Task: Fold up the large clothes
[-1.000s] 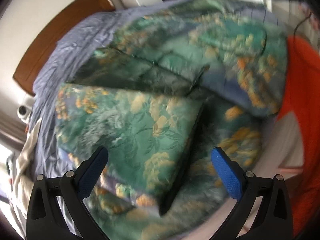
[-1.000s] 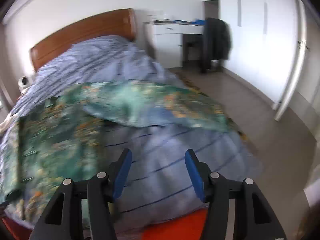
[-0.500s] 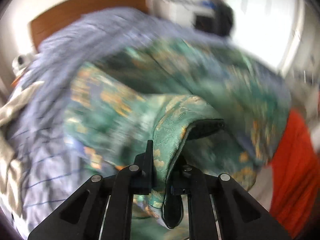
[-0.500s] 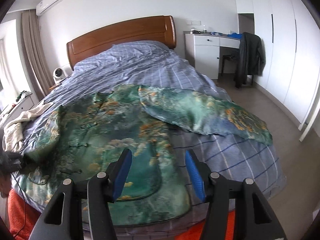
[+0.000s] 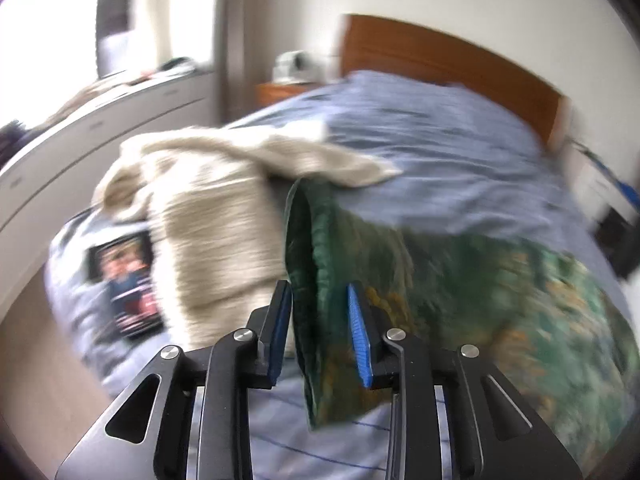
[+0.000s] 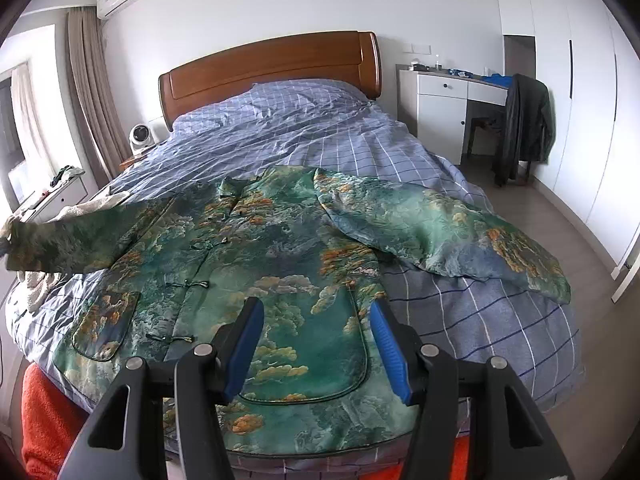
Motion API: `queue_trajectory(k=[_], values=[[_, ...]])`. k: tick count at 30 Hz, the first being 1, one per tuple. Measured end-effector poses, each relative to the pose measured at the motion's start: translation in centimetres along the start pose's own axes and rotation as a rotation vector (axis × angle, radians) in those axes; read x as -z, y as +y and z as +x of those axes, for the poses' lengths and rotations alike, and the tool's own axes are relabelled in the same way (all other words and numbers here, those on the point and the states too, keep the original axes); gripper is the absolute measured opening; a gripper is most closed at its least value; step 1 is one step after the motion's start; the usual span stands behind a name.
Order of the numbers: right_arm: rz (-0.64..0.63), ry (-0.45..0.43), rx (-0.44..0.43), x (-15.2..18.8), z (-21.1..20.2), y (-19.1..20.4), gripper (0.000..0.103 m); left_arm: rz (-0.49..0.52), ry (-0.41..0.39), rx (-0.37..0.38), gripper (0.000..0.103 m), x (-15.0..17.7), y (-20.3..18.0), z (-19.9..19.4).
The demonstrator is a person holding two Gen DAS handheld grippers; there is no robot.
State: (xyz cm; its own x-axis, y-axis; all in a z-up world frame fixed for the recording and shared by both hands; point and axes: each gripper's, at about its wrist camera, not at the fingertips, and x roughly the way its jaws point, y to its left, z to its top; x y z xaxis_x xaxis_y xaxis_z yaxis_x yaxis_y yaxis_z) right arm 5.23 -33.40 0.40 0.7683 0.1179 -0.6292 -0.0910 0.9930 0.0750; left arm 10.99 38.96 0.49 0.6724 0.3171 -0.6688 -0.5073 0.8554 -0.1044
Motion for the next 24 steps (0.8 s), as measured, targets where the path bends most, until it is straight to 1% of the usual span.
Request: queue_trajectory(k=[1,2,4,5,6,7,8,9,10,11,12,14,16,17,19,21,22,23,24], values=[[-0.001,-0.002,0.0,0.0,-0.1,0.0,0.056,-0.028,-0.004,-0.034,0.031,0.4,0.9,0.1],[-0.002,-0.003,0.002,0.1,-0.1,0.0,0.056,-0.06,-0.006,-0.048,0.035,1.1,1.5,0.0],[-0.006,0.001,0.014,0.3,-0.3,0.0,0.059,-0.1,-0.021,-0.039,0.057,2.3,1.9,-1.0],[-0.01,0.007,0.025,0.4,-0.3,-0.1,0.064,-0.105,-0.032,-0.035,0.063,2.9,1.8,-1.4],[-0.015,0.014,0.038,0.6,-0.2,-0.2,0.066,-0.098,-0.044,-0.03,0.071,3.7,1.1,-2.1],[-0.017,0.019,0.047,0.8,-0.1,-0.3,0.069,-0.081,-0.052,-0.019,0.076,4.7,0.1,-2.8],[-0.019,0.027,0.056,0.9,0.0,-0.4,0.07,-0.059,-0.055,0.002,0.079,5.6,-1.2,-3.5],[-0.019,0.036,0.063,1.0,0.1,-0.6,0.07,-0.041,-0.053,0.022,0.085,6.0,-2.1,-3.5],[-0.017,0.045,0.071,1.1,0.2,-0.7,0.074,-0.021,-0.052,0.044,0.091,6.4,-3.2,-3.6],[-0.013,0.051,0.077,1.1,0.3,-0.9,0.079,0.004,-0.057,0.071,0.093,7.5,-5.0,-4.4],[-0.007,0.05,0.078,1.1,0.4,-1.1,0.08,0.019,-0.06,0.09,0.098,7.9,-6.1,-4.9],[0.013,0.038,0.053,1.1,0.2,-1.3,0.08,0.063,-0.061,0.153,0.1,9.5,-9.2,-6.1],[0.04,0.015,0.012,0.9,-0.2,-1.5,0.08,0.117,-0.049,0.195,0.1,10.8,-12.4,-6.9],[0.044,0.005,0.015,0.9,-0.4,-1.4,0.08,0.143,-0.044,0.206,0.101,11.4,-13.7,-7.1],[0.005,-0.008,0.076,0.8,-0.5,-0.8,0.08,0.222,-0.033,0.224,0.101,12.9,-16.8,-7.6],[-0.075,-0.002,0.159,1.1,-0.4,0.4,0.08,0.277,-0.01,0.234,0.102,14.2,-19.2,-7.8],[-0.108,0.011,0.179,1.3,-0.1,0.8,0.08,0.291,0.01,0.249,0.102,14.6,-20.1,-7.7],[-0.117,0.017,0.18,1.3,0.1,0.9,0.08,0.291,0.033,0.273,0.102,15.0,-20.7,-7.7],[-0.113,0.02,0.159,1.4,0.2,0.8,0.08,0.284,0.052,0.302,0.102,15.4,-21.2,-7.9]])
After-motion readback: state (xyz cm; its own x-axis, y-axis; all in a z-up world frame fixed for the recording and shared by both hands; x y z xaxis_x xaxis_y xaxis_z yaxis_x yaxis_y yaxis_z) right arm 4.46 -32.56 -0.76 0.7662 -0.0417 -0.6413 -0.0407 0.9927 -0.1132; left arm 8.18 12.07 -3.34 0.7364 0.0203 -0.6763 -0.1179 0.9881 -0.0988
